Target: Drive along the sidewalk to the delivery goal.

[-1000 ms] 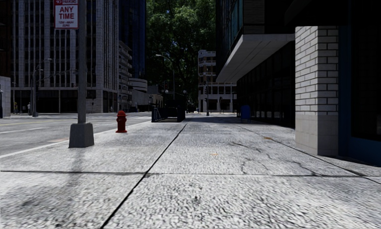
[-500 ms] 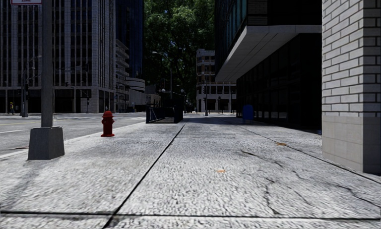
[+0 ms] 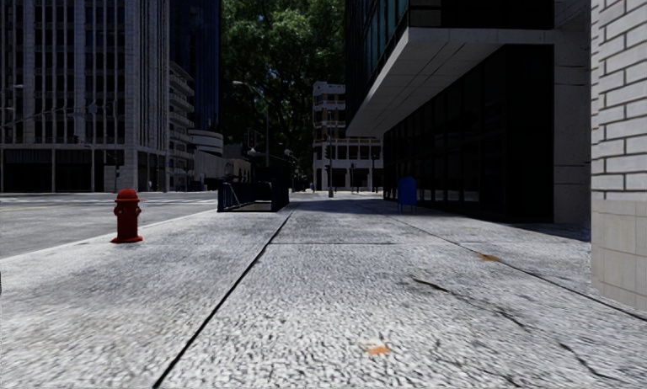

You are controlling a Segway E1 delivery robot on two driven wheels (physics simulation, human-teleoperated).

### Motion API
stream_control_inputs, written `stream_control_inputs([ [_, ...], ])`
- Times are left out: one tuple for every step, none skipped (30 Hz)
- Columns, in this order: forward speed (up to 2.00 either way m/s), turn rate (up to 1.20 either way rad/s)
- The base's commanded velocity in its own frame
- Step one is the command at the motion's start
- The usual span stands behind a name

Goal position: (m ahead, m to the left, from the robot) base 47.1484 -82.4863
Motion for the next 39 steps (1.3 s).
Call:
stream_control_inputs([
  [1.80,0.00],
  [1.80,0.00],
  [1.80,0.00],
  [1.80,0.00],
  [1.80,0.00],
  [1.80,0.00],
  [1.80,0.00],
  [1.80,0.00],
  [1.80,0.00],
  [1.80,0.00],
  [1.80,0.00],
  [1.80,0.00],
  [1.80,0.00],
  [1.79,-0.72],
  [1.79,-1.20],
  [1.79,-1.20],
  [1.79,-1.20],
  [1.79,-1.20],
  [1.79,-0.71],
  [1.79,-0.03],
  [1.79,-0.03],
  [1.79,0.00],
  [1.79,0.00],
  [1.79,0.00],
  [1.79,0.00],
  [1.79,0.00],
  [1.79,0.00],
  [1.79,0.00],
  [1.79,0.00],
  [1.79,0.00],
  [1.79,0.00],
  [1.79,0.00],
  [1.79,0.00],
  [1.79,0.00],
  [1.79,0.00],
  [1.79,0.00],
  [1.79,0.00],
  [1.79,0.00],
  [1.84,0.00],
])
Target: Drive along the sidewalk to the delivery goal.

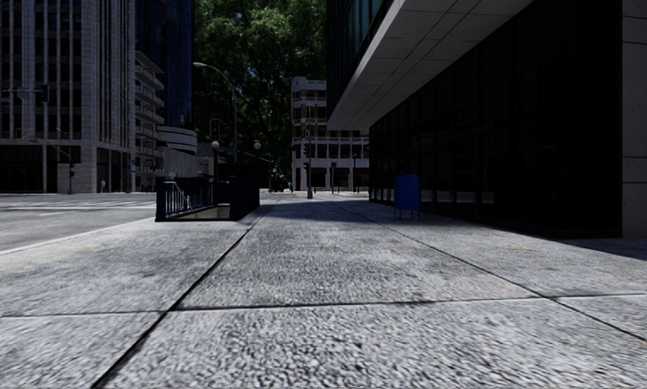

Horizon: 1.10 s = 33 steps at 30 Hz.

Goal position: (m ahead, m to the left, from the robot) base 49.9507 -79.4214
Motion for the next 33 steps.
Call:
stream_control_inputs([
  [1.88,0.00],
  [1.89,0.00],
  [1.92,0.00],
  [1.97,0.00],
  [1.97,0.00],
  [2.00,0.00],
  [2.00,0.00],
  [2.00,0.00],
  [2.00,0.00],
  [2.00,0.00],
  [2.00,0.00],
  [2.00,0.00],
  [2.00,0.00],
  [2.00,0.00],
  [2.00,0.00],
  [2.00,0.00],
  [2.00,0.00],
  [2.00,0.00],
  [2.00,0.00],
  [2.00,0.00],
  [2.00,0.00],
  [2.00,0.00],
  [2.00,0.00],
  [2.00,0.00],
  [2.00,0.00],
  [2.00,0.00],
  [2.00,0.00],
  [2.00,0.00],
  [2.00,0.00],
  [2.00,0.00],
  [2.00,0.00],
  [2.00,0.00],
  [2.00,0.00],
])
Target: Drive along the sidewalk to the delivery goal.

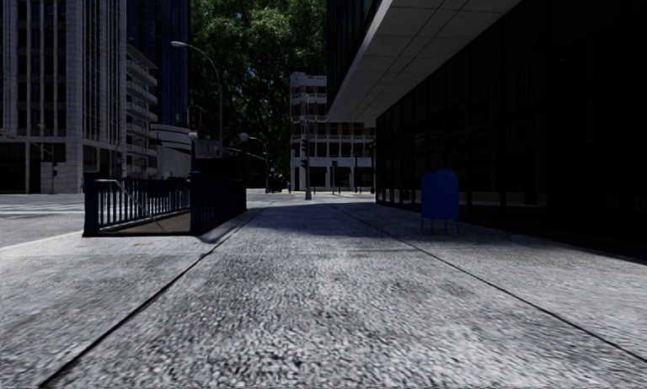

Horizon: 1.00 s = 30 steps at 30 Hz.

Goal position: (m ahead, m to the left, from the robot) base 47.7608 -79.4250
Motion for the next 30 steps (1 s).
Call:
stream_control_inputs([
  [2.00,0.00],
  [2.00,0.00],
  [2.00,0.00],
  [2.00,0.00],
  [2.00,0.00],
  [2.00,0.00],
  [2.00,0.00],
  [2.00,0.00],
  [2.00,0.00],
  [2.00,0.00],
  [2.00,0.00],
  [2.00,0.00],
  [2.00,0.00],
  [2.00,0.00],
  [2.00,0.00],
  [2.00,0.00],
  [2.00,0.00],
  [2.00,0.00],
  [2.00,0.00],
  [2.00,0.00],
  [2.00,0.00],
  [2.00,0.00],
  [2.00,0.00],
  [2.00,0.00],
  [2.00,0.00],
  [2.00,0.00],
  [2.00,0.00],
  [2.00,0.00],
  [2.00,0.00],
  [2.00,0.00],
])
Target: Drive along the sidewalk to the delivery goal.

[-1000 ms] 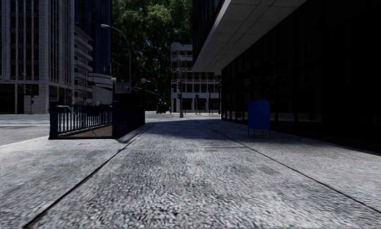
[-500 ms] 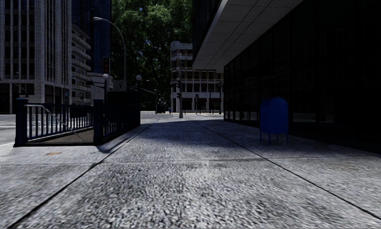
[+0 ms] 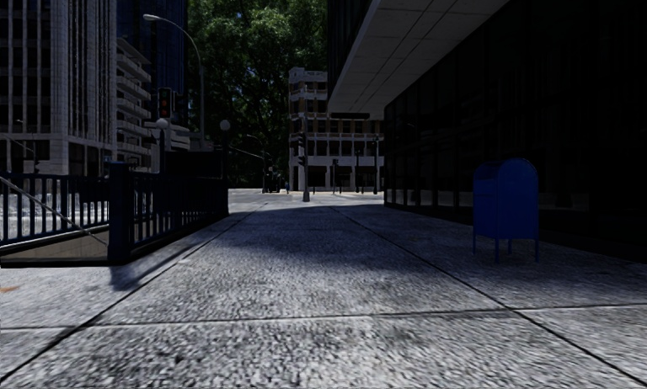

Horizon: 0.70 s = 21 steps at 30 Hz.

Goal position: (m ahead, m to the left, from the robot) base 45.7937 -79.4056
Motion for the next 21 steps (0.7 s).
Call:
stream_control_inputs([
  [2.00,0.00],
  [2.00,0.00],
  [2.00,0.00],
  [2.00,0.00],
  [2.00,0.00],
  [2.00,0.00],
  [2.00,0.00],
  [2.00,0.00],
  [2.00,0.00],
  [2.00,0.00],
  [2.00,0.00],
  [2.00,0.00],
  [2.00,0.00],
  [2.00,0.00],
  [2.00,0.00],
  [2.00,0.00],
  [2.00,0.00],
  [2.00,0.00],
  [2.00,0.00],
  [2.00,0.00],
  [2.00,0.00],
])
